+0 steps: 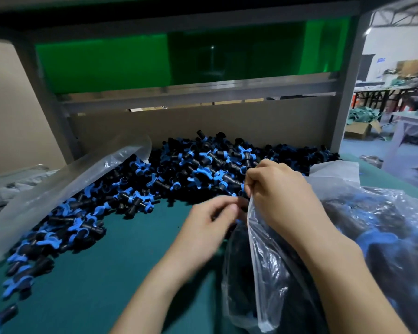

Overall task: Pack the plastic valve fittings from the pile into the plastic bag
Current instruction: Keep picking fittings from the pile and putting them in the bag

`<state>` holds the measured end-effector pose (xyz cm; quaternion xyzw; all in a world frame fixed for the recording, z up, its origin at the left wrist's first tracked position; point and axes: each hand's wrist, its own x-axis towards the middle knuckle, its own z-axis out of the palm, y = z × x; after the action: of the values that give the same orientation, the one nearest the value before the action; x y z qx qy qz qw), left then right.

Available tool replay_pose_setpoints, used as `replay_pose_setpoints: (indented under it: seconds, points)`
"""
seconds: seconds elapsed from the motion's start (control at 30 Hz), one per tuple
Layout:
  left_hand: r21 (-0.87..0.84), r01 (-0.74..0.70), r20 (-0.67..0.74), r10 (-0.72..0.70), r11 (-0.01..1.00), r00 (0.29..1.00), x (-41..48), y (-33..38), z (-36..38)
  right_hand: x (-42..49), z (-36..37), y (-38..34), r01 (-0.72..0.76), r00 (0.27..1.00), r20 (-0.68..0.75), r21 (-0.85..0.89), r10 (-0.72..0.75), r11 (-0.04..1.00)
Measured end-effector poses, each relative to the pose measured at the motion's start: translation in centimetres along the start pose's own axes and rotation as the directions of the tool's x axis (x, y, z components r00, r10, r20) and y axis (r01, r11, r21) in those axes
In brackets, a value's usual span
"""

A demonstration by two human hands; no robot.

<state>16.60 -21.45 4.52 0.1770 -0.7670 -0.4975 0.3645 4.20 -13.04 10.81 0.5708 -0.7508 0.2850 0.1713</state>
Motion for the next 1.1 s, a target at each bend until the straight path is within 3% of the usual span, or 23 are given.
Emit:
replay_pose_setpoints:
  seconds: [0.07, 0.1, 0.17, 0.23, 0.3, 0.5, 0.6, 0.7, 0.83, 0.93, 1.03, 1.1]
  points:
    - [0.169, 0.070, -0.250, -0.026, 0.983, 0.968, 0.0, -2.8, -3.7, -0.1, 0.1, 0.0, -0.004, 1.000, -0.003, 0.009, 0.004, 1.000]
    - [0.292, 0.184, -0.352, -0.073, 0.939, 0.933, -0.1, -4.3, -4.9, -0.1, 0.1, 0.0, -0.004, 1.000, -0.007, 0.013, 0.004, 1.000]
    - [0.556, 0.451, -0.490, -0.163, 0.699, 0.857, -0.7, -8.1, -7.0, 0.0, 0.2, 0.1, -0.004, 1.000, -0.011, 0.007, 0.004, 1.000]
    - [0.691, 0.567, -0.534, -0.211, 0.448, 0.819, -1.4, -10.6, -9.2, 0.1, 0.3, 0.1, -0.003, 1.000, -0.012, 0.000, 0.003, 1.000]
    - [0.739, 0.578, -0.543, -0.201, 0.347, 0.815, -0.8, -11.7, -10.1, 0.2, 0.5, 0.1, -0.002, 1.000, -0.013, -0.009, 0.002, 1.000]
    - [0.789, 0.590, -0.540, -0.263, 0.172, 0.800, 2.3, -12.9, -11.5, 0.1, 0.7, 0.3, -0.008, 1.000, -0.005, -0.001, 0.008, 1.000]
    - [0.790, 0.597, -0.542, -0.296, 0.139, 0.786, 3.2, -12.8, -12.0, 0.1, 0.8, 0.4, -0.012, 1.000, -0.010, -0.007, 0.012, 1.000]
    - [0.743, 0.641, -0.603, -0.224, 0.192, 0.766, 2.9, -12.8, -11.7, 0.2, 0.7, 0.4, -0.013, 1.000, -0.015, 0.002, 0.013, 1.000]
    - [0.636, 0.654, -0.687, -0.087, 0.409, 0.722, 1.9, -12.8, -11.7, 0.1, 0.8, 0.3, -0.015, 1.000, -0.020, 0.010, 0.015, 1.000]
    - [0.480, 0.635, -0.778, -0.041, 0.605, 0.627, 0.9, -12.2, -12.0, 0.1, 0.7, 0.3, -0.021, 0.999, -0.025, 0.014, 0.021, 1.000]
    - [0.273, 0.506, -0.821, -0.076, 0.818, 0.566, -0.9, -11.6, -11.9, 0.0, 0.6, 0.2, -0.028, 0.999, -0.021, 0.024, 0.029, 0.999]
    - [0.119, 0.379, -0.803, -0.136, 0.918, 0.580, -2.3, -11.0, -11.7, 0.0, 0.6, 0.2, -0.027, 0.999, -0.019, 0.026, 0.027, 0.999]
